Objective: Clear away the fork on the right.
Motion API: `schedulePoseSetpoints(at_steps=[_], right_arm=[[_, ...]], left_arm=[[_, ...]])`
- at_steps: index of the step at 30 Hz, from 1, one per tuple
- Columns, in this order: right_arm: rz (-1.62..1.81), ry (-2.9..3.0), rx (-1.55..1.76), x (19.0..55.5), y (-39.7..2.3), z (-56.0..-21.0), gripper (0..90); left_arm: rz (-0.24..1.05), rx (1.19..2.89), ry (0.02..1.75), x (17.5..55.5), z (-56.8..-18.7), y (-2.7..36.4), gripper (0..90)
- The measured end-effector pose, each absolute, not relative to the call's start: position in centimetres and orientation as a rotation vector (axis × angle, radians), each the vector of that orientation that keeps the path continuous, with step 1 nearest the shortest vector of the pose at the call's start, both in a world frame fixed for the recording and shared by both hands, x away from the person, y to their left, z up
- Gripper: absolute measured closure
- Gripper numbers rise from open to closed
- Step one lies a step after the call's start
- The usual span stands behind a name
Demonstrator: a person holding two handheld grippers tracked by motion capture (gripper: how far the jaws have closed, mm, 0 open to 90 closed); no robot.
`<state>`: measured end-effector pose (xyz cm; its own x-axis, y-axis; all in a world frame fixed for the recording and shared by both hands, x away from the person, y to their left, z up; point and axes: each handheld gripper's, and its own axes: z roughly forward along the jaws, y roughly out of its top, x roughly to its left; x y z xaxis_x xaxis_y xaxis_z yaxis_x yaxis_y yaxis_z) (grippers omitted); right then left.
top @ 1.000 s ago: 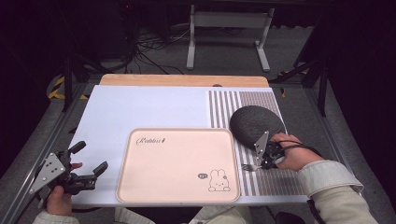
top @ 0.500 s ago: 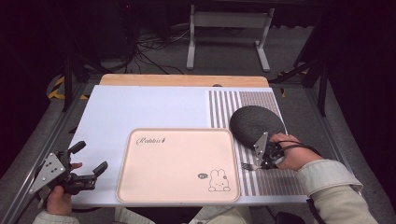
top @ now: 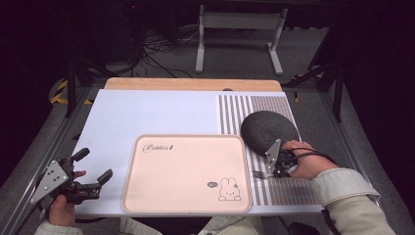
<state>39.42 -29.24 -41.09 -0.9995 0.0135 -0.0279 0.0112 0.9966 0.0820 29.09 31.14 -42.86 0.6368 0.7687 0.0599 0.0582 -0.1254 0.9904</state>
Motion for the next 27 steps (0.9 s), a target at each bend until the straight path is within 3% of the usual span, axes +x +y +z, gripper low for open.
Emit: schedulePoseSetpoints(at_steps=[27], right_arm=[[0.485, 2.935, 0.207, 37.9, -29.8, -35.5, 86.4]], left_arm=[[0.7, 1.597, 0.698, 29.1, -42.9, 31.2, 0.0]])
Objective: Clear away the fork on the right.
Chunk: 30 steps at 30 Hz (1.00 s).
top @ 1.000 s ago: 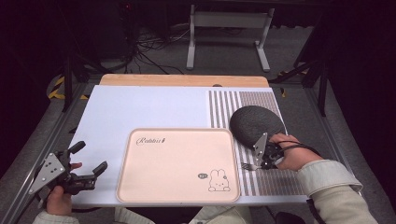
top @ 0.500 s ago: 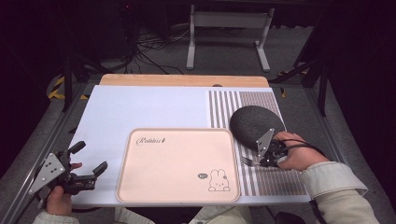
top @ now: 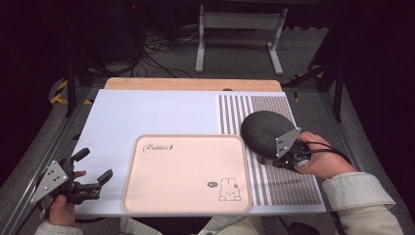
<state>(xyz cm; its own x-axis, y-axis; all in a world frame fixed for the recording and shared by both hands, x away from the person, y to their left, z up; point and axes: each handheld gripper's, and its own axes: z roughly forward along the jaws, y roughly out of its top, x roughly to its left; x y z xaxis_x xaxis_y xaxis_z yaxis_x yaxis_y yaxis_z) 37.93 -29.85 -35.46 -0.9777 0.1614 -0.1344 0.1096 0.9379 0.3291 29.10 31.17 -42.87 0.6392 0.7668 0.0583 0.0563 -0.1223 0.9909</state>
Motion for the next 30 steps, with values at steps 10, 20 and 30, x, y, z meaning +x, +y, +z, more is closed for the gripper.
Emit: schedulePoseSetpoints(at_steps=[10, 20, 30], right_arm=[[0.641, 2.857, 0.276, 37.2, -29.1, -33.5, 86.4], [0.825, 2.776, 0.41, 36.8, -28.3, -32.5, 86.4], [0.954, 2.704, 0.587, 36.8, -26.6, -32.2, 86.4]], left_arm=[[0.696, 1.591, 0.702, 29.1, -42.9, 31.2, 0.0], [0.698, 1.592, 0.703, 29.1, -42.9, 31.2, 0.0], [0.698, 1.595, 0.701, 29.1, -42.9, 31.2, 0.0]])
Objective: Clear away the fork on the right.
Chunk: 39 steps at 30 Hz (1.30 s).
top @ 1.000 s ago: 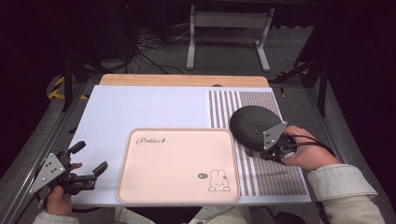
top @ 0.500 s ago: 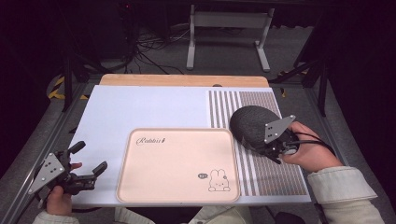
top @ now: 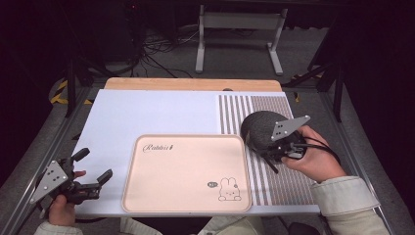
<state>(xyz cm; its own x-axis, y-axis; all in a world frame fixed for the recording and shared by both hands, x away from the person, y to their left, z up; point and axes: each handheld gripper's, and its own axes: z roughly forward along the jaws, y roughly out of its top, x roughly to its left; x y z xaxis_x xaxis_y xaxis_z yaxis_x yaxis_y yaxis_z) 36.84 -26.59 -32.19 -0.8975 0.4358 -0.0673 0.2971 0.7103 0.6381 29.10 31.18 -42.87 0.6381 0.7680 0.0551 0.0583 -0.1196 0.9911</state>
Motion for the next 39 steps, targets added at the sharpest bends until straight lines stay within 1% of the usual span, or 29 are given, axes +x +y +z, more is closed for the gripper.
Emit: schedulePoseSetpoints(at_steps=[10, 16, 29, 39], right_arm=[[1.011, 2.602, 0.938, 37.0, -24.7, -32.1, 86.4], [0.995, 2.537, 1.091, 36.9, -23.7, -32.0, 86.4], [0.927, 2.454, 1.328, 36.9, -20.9, -32.2, 86.5], [0.88, 2.433, 1.435, 37.2, -19.3, -32.6, 86.5]], left_arm=[[0.696, 1.596, 0.695, 29.1, -42.8, 31.2, 0.0], [0.695, 1.596, 0.694, 29.1, -42.8, 31.2, 0.0], [0.695, 1.596, 0.694, 29.1, -42.8, 31.2, 0.0], [0.695, 1.597, 0.694, 29.1, -42.8, 31.2, 0.0]])
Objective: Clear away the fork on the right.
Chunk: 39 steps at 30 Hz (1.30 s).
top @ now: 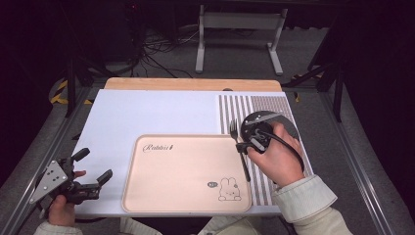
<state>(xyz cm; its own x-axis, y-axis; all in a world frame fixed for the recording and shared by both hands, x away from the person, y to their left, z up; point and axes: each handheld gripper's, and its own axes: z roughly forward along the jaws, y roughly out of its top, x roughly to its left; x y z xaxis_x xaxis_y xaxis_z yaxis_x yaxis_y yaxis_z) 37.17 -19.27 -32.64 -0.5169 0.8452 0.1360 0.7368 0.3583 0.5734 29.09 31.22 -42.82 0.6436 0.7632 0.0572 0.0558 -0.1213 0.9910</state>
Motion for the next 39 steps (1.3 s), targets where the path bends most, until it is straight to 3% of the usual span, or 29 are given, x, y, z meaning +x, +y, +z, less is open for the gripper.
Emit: schedulePoseSetpoints(at_steps=[39], right_arm=[[0.562, 2.592, 1.624, 39.2, -16.9, -37.7, 86.5]], left_arm=[[0.696, 1.598, 0.692, 29.1, -42.8, 31.3, 0.0]])
